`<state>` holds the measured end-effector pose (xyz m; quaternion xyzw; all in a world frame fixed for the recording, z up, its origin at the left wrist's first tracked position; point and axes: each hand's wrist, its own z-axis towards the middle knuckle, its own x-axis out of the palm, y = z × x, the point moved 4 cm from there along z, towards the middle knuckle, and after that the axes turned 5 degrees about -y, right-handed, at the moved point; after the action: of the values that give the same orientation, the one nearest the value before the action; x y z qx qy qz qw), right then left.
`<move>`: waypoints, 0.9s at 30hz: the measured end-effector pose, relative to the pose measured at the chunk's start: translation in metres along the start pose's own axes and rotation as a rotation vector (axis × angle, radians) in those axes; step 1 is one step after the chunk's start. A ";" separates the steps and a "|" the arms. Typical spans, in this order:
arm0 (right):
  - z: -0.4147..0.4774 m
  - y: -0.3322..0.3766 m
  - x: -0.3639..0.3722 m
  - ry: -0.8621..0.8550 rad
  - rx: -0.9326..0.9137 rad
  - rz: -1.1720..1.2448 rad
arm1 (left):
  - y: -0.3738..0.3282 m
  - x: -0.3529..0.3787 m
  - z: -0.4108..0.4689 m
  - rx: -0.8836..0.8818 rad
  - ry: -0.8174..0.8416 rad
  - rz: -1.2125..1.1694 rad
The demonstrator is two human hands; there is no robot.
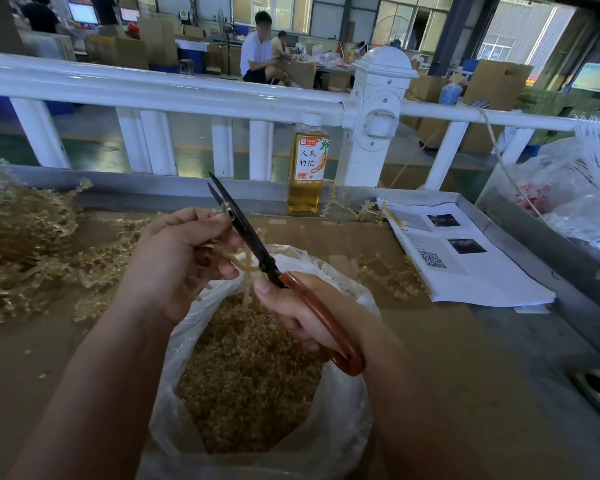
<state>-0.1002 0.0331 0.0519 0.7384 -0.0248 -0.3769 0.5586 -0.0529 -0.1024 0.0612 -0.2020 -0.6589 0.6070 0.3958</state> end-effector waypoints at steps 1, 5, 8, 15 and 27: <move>0.000 0.001 0.001 0.006 0.010 -0.003 | 0.000 0.000 0.000 -0.012 -0.002 -0.008; -0.002 0.002 0.004 0.015 0.072 0.067 | 0.001 0.004 0.001 -0.038 0.000 -0.072; -0.004 0.005 0.004 0.016 0.118 0.134 | 0.001 0.006 0.001 -0.037 0.006 -0.102; 0.002 0.014 0.000 0.081 0.076 0.168 | 0.001 0.009 -0.001 -0.035 0.049 -0.013; 0.001 -0.003 0.002 0.024 0.082 0.067 | -0.001 0.011 -0.003 -0.032 0.018 0.013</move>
<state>-0.1006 0.0326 0.0480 0.7639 -0.0583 -0.3479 0.5404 -0.0568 -0.0926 0.0648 -0.2179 -0.6637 0.5969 0.3946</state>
